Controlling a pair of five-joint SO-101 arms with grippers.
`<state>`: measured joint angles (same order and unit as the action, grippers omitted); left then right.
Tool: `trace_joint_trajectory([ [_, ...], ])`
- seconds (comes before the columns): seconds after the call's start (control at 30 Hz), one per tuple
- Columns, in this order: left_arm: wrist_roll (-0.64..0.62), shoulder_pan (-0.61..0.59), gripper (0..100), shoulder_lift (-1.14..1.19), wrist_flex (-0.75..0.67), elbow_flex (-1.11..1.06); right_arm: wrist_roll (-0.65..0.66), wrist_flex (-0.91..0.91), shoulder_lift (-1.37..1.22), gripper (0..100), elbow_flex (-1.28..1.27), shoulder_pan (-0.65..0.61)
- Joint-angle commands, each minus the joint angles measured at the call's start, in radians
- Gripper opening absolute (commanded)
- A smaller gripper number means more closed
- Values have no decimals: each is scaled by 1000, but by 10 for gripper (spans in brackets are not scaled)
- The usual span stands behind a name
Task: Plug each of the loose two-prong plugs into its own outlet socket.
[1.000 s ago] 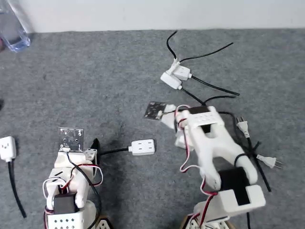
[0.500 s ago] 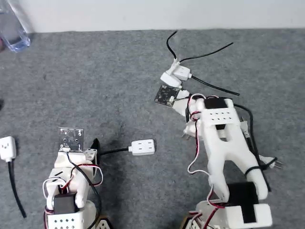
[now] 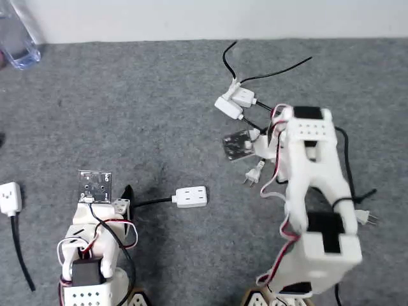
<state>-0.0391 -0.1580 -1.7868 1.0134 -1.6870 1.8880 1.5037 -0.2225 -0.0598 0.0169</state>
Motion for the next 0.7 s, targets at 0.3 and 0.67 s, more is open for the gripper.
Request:
trace_joint_trajectory([
  [0.3,8,5,169,-5,0,2,213,197,-259,187,396,-70],
  [0.67,8,5,169,-3,0,2,296,163,-289,186,393,-124],
])
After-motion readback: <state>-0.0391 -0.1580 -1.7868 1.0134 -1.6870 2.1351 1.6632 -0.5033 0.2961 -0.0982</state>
